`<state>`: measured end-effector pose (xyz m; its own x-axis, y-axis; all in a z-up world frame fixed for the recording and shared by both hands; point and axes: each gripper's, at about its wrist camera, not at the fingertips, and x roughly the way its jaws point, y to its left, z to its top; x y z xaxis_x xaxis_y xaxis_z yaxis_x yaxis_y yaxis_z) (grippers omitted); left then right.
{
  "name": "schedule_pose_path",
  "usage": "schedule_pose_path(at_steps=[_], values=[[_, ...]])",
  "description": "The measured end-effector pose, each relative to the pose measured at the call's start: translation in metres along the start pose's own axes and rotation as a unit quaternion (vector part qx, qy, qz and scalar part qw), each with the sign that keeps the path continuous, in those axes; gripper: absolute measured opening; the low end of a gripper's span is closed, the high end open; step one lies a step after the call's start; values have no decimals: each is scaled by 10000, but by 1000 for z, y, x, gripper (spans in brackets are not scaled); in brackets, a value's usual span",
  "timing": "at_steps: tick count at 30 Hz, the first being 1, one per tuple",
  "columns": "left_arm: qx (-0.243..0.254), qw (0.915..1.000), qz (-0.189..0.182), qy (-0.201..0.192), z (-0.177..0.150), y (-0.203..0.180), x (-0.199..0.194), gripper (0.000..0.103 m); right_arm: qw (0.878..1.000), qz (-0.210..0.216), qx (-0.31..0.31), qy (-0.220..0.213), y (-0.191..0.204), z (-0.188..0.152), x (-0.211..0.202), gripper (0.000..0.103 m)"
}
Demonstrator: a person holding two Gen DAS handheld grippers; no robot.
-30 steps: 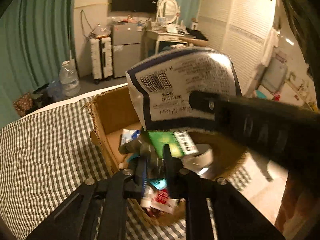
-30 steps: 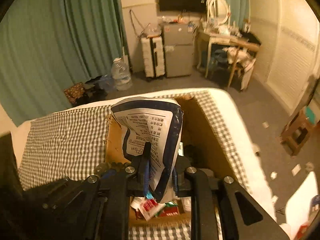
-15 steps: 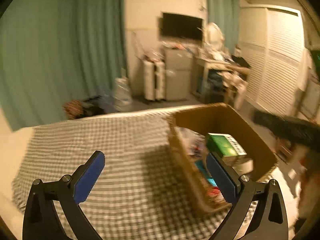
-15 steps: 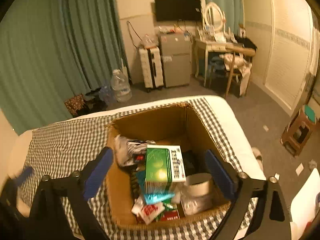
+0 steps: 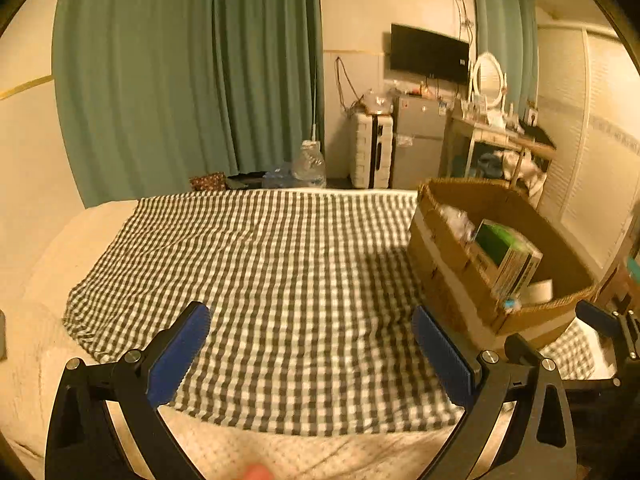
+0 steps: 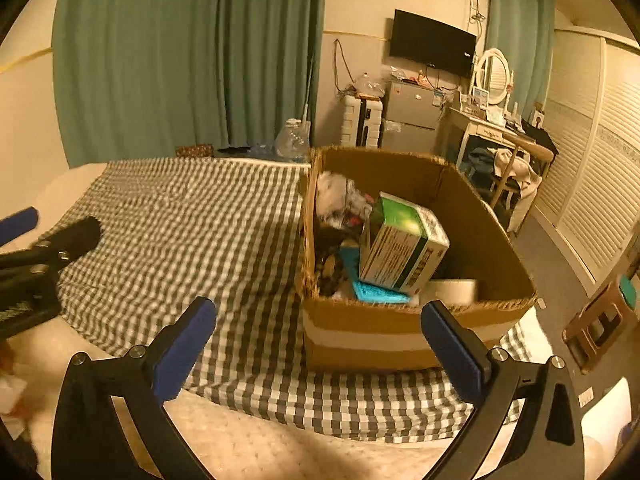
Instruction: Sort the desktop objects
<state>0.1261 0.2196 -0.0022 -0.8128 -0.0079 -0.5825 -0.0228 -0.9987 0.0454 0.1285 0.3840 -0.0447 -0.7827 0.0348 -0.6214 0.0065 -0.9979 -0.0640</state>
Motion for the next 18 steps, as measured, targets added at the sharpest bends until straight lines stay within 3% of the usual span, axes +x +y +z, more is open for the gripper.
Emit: schedule_pose_path(at_steps=[2, 8, 18], values=[[-17, 10000, 22, -66, -3, 1, -1, 103, 9997, -8, 181, 152, -6, -7, 10, 103], [-207, 9998, -44, 9, -5, 9, 5, 103, 9973, 1, 729, -117, -26, -1, -1, 103], [-268, 9994, -123, 166, -4, 12, 16, 103, 9993, -71, 136, -347, -1, 18, -15, 103]])
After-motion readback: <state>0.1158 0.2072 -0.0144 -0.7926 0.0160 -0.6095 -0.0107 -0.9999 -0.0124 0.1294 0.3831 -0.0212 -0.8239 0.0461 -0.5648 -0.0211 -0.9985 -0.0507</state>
